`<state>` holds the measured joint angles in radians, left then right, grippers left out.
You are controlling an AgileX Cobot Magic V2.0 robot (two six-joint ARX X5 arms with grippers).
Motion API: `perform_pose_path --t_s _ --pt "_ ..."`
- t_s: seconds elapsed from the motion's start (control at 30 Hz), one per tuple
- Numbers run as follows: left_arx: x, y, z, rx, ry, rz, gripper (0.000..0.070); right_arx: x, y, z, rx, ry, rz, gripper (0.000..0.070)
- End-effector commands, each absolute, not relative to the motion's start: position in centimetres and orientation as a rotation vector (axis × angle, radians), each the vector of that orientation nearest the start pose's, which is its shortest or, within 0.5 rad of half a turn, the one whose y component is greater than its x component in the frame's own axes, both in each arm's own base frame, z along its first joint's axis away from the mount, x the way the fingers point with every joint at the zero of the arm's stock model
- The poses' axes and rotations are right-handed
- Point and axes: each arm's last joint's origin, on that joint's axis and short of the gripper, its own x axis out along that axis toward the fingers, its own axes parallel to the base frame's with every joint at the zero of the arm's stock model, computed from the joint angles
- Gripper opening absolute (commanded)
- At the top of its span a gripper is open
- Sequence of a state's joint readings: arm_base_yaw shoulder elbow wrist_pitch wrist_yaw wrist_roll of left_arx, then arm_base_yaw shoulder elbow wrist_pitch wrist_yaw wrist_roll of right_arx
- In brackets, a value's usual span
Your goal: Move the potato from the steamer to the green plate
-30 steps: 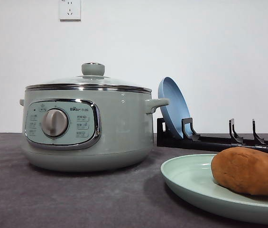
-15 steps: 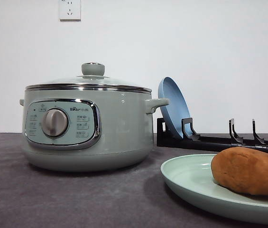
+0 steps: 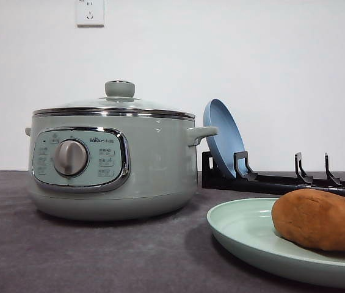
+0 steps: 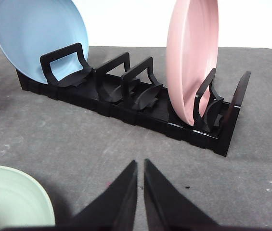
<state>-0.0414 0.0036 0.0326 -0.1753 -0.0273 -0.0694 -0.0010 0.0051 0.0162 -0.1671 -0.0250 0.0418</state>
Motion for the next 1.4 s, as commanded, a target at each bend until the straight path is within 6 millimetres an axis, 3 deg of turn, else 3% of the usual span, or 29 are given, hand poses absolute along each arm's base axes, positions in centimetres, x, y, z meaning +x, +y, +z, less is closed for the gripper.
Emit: perform_pose_path --t_s 0.0,1.37 --pt "9.60 -0.29 15.18 -0.067 0.152 -0.004 0.0000 9.62 0.06 15.25 0.054 0.147 0.020 0.0013" --pt "9.60 -0.29 15.19 -0.067 0.152 -0.004 0.0000 9.62 0.06 15.25 0.054 0.147 0.020 0.0013"
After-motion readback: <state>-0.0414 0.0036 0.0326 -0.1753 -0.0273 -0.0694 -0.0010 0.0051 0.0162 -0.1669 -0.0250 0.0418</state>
